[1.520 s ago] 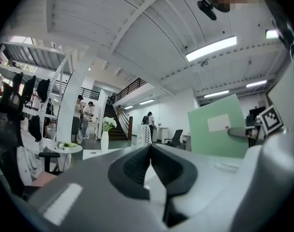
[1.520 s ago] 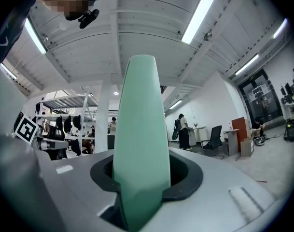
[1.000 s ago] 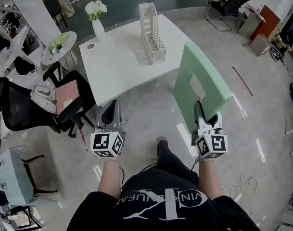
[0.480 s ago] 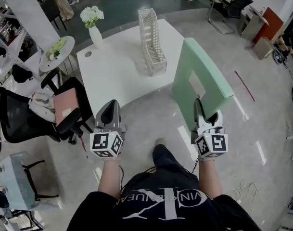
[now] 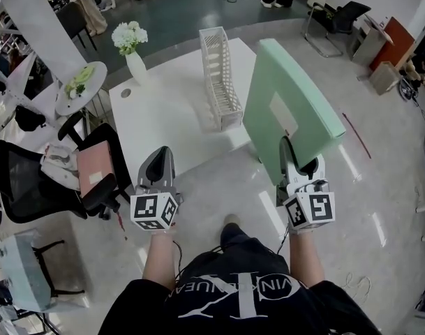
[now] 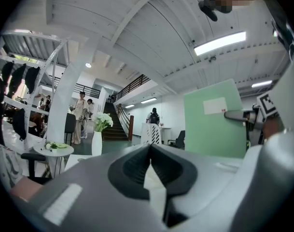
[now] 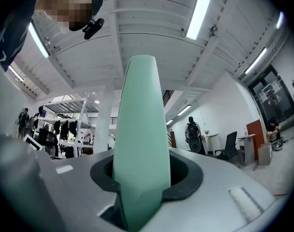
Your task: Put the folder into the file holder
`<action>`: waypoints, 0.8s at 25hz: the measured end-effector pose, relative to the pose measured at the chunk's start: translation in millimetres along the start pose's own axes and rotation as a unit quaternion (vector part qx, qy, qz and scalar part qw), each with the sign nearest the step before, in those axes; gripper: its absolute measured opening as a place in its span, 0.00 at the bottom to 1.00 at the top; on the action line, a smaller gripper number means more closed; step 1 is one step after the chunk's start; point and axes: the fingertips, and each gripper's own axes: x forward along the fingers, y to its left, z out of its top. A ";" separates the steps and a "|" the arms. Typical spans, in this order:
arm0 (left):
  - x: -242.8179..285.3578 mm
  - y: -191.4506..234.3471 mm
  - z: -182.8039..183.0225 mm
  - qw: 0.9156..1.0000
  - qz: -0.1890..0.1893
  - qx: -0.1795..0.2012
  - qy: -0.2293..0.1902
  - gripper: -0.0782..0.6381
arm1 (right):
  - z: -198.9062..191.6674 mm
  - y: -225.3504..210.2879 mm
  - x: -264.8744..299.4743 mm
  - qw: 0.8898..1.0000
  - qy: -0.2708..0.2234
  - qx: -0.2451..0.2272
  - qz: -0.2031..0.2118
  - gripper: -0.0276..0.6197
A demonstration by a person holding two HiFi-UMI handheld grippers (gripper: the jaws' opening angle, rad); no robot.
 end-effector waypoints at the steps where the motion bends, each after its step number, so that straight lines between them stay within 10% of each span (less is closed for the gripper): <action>1: 6.2 0.7 -0.2 1.000 0.000 0.000 0.000 0.11 | 2.6 -0.5 7.3 1.000 -0.002 -0.001 0.005 0.32; 20: 102.7 17.3 -7.2 1.000 0.010 0.005 0.012 0.11 | -4.0 -8.3 144.0 0.998 -0.014 0.015 0.061 0.32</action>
